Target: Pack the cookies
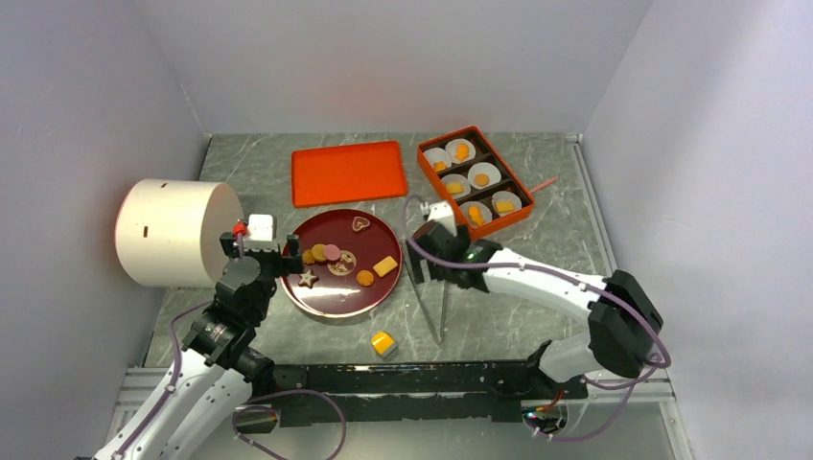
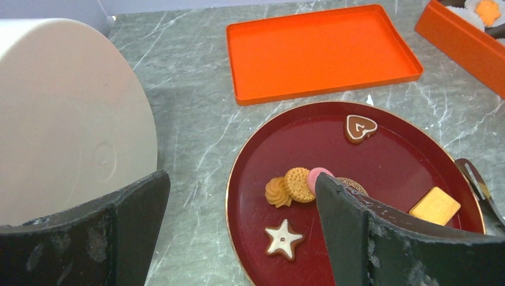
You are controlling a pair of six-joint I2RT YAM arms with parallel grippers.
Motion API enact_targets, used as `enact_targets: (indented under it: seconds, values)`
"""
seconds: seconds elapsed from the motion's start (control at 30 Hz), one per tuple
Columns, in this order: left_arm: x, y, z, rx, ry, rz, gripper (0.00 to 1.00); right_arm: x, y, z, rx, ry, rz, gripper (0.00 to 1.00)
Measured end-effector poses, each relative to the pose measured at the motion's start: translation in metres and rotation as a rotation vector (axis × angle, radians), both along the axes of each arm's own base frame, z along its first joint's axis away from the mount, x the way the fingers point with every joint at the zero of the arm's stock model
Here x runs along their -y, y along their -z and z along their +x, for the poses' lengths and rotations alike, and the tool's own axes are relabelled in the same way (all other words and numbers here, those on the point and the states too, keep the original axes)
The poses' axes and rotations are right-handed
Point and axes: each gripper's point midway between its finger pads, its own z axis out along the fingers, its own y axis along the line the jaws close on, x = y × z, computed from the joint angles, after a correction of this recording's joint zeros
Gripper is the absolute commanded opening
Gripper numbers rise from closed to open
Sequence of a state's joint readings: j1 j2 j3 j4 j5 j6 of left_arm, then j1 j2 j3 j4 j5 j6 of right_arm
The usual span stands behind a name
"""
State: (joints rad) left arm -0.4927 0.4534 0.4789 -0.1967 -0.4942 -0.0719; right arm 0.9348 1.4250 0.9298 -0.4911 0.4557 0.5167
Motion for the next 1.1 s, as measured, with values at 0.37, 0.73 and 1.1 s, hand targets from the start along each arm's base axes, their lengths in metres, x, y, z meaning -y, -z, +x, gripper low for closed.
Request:
enact_targets:
  seconds: [0.37,0.73,1.1]
  values:
    - [0.000,0.005,0.000,-0.019,0.000,0.010,0.96,0.077,-0.028,0.101,0.044,0.154,0.018,1.00]
    - [0.001,0.007,0.001,-0.027,0.004,0.013,0.97,0.070,0.010,0.152,-0.052,0.111,0.020,1.00]
    - [0.003,0.007,0.001,-0.029,0.012,0.013,0.96,0.062,0.013,0.110,-0.137,0.065,0.132,1.00]
